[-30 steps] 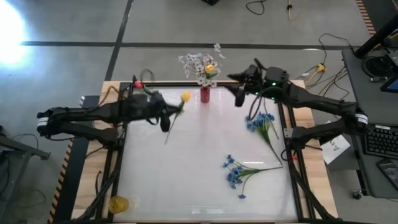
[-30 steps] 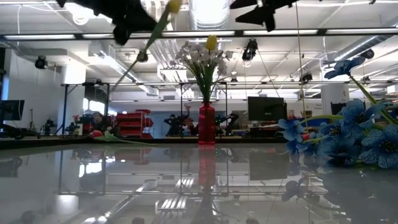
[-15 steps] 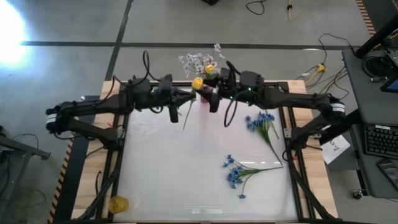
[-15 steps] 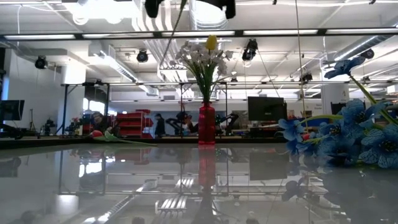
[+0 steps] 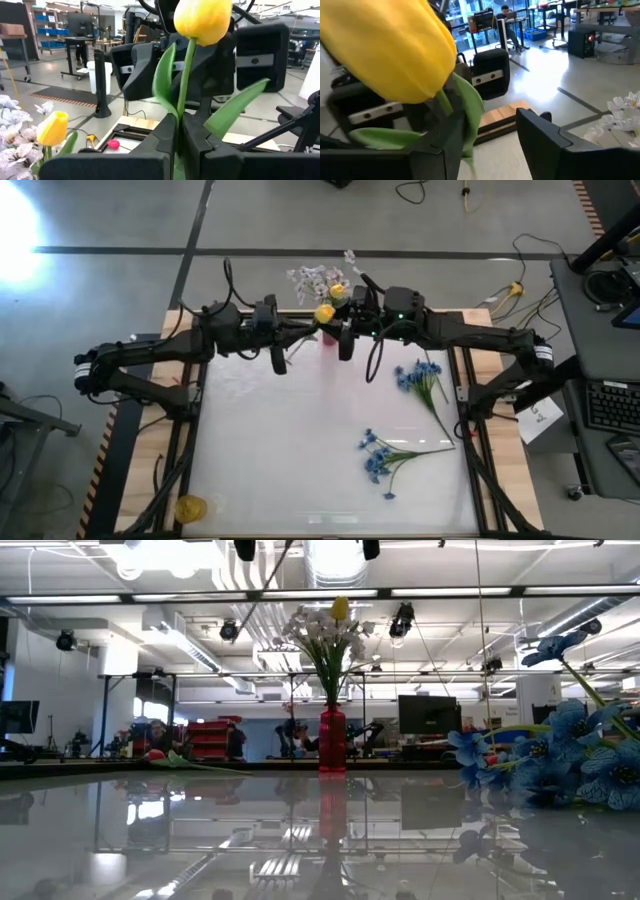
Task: Sort flowers into vase by color
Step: Put the yellow flower into the red vase
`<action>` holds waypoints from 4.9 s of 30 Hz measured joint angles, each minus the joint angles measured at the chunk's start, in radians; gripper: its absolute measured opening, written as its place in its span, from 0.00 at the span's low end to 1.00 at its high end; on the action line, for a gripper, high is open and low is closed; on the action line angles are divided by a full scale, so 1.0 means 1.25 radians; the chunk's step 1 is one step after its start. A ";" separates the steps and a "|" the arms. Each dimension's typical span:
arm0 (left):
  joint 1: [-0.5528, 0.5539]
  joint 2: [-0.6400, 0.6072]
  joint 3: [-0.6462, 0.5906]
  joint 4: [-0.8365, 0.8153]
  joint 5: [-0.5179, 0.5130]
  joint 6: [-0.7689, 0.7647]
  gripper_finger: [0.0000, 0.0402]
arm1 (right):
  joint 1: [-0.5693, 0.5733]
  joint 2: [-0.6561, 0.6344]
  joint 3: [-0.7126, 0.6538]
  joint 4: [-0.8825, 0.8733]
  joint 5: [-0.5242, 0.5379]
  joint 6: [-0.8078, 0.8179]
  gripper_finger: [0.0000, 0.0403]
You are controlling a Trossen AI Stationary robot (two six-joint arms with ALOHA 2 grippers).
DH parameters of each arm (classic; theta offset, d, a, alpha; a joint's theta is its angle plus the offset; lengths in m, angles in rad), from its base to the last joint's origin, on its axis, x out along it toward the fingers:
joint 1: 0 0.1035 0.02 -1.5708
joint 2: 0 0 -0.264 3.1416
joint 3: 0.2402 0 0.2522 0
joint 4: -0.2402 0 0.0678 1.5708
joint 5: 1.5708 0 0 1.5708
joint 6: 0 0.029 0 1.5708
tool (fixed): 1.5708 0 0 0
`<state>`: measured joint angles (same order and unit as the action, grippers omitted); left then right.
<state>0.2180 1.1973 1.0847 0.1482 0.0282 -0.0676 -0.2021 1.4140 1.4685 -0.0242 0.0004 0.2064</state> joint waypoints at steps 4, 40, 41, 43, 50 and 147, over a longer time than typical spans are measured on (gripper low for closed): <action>0.002 0.000 0.000 -0.008 0.000 0.007 0.00 | -0.001 -0.006 0.000 -0.014 -0.001 0.003 0.49; 0.005 -0.018 0.000 -0.057 -0.054 0.029 0.02 | 0.007 0.046 0.000 0.092 -0.036 0.001 0.04; 0.007 -0.025 0.000 -0.074 -0.055 0.033 0.04 | 0.006 0.043 0.000 0.083 -0.029 -0.006 0.03; 0.016 -0.042 0.000 -0.116 -0.065 0.034 0.08 | 0.006 0.027 -0.001 0.068 0.008 -0.034 0.03; 0.044 -0.110 0.000 -0.299 -0.201 0.055 0.26 | -0.010 -0.025 0.000 0.043 0.198 -0.138 0.03; 0.059 -0.121 -0.001 -0.368 -0.203 0.002 0.36 | -0.168 0.303 0.608 -0.520 0.166 -0.237 0.03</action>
<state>0.2918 1.0454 1.0840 -0.3122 -0.2260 -0.0650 -0.4126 1.7930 2.2280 -0.6741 0.2082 -0.0895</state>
